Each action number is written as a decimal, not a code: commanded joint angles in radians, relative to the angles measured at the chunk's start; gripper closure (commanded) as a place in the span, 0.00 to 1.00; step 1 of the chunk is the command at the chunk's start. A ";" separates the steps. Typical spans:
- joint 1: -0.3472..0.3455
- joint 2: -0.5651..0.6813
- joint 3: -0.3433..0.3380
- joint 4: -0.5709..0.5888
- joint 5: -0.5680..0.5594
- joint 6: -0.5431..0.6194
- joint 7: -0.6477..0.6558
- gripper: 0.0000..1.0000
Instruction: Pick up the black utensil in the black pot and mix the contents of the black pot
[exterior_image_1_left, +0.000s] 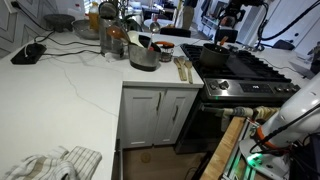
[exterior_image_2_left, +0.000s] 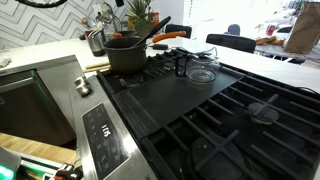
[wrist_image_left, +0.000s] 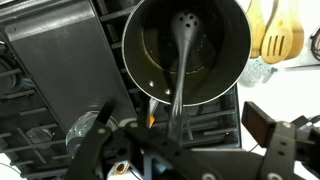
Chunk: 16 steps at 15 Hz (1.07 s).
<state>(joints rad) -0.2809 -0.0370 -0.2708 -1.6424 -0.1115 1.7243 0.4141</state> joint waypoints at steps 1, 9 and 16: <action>0.035 -0.143 0.052 -0.158 -0.113 0.107 0.067 0.00; 0.022 -0.358 0.168 -0.351 -0.206 0.150 0.207 0.00; 0.019 -0.407 0.176 -0.331 -0.183 -0.004 0.166 0.00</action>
<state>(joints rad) -0.2534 -0.4468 -0.1005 -1.9764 -0.2983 1.7213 0.5830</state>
